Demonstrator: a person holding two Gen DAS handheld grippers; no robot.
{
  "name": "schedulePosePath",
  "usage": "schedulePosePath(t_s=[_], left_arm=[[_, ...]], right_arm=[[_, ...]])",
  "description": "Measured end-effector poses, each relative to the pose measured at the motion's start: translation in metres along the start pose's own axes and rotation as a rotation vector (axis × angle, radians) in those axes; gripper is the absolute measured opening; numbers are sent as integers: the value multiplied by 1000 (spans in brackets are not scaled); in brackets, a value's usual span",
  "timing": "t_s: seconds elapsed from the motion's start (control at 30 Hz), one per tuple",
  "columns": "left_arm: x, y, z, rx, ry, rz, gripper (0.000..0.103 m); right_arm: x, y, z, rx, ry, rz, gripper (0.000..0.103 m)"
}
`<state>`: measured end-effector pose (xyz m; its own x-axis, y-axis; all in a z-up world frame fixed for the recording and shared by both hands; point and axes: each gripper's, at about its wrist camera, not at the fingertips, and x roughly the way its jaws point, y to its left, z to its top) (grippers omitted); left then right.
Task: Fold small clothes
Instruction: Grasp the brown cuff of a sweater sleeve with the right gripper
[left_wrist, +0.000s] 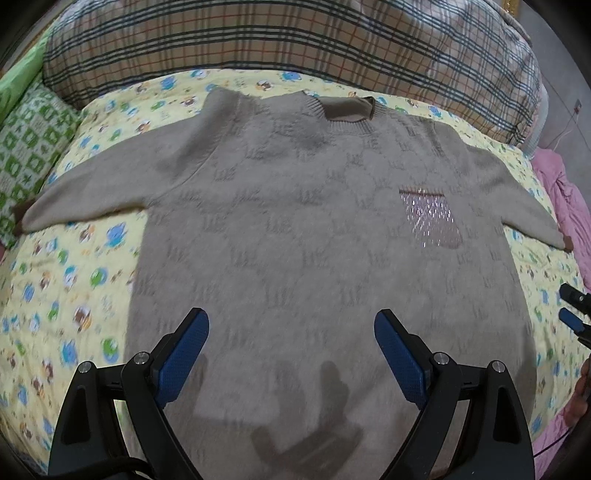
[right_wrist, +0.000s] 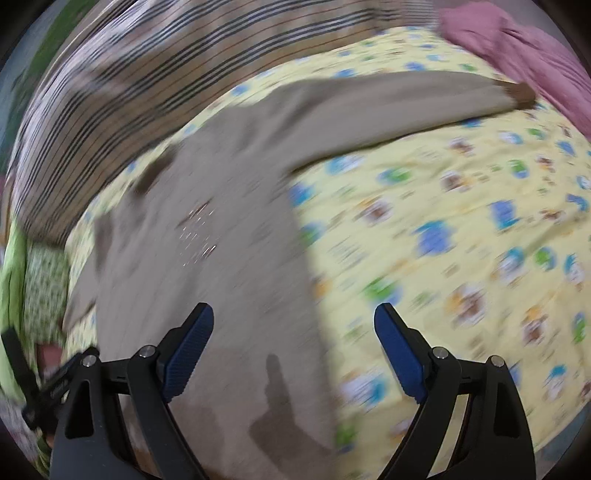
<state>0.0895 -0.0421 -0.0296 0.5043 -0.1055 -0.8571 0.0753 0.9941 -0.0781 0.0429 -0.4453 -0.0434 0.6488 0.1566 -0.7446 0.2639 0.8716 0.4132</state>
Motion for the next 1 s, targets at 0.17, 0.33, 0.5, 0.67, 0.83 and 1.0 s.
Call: schedulePosePath(t_s=[0.17,0.33,0.5,0.67,0.83,1.0], left_arm=[[18,-10,31,2,-15,8,92],[39,-17,59,-27,-14,19,92],[57,-28,79,-39,-4,31,92],[77,-43,92,-20,35,70,92],[88,-58,101,-17,61,106,92],[94,-68,106,-30,59,104,92]], right_arm=[[-2,-43,40,103,-51,-41,89],[-1,-89,77,217,-115,-48,89],[6,-147,123,338,-180,-105,80],[10,-215,165,482,-238,-166,69],[23,-255,187,542,-236,-188,54],[35,-264,208,512,-257,-160,19]])
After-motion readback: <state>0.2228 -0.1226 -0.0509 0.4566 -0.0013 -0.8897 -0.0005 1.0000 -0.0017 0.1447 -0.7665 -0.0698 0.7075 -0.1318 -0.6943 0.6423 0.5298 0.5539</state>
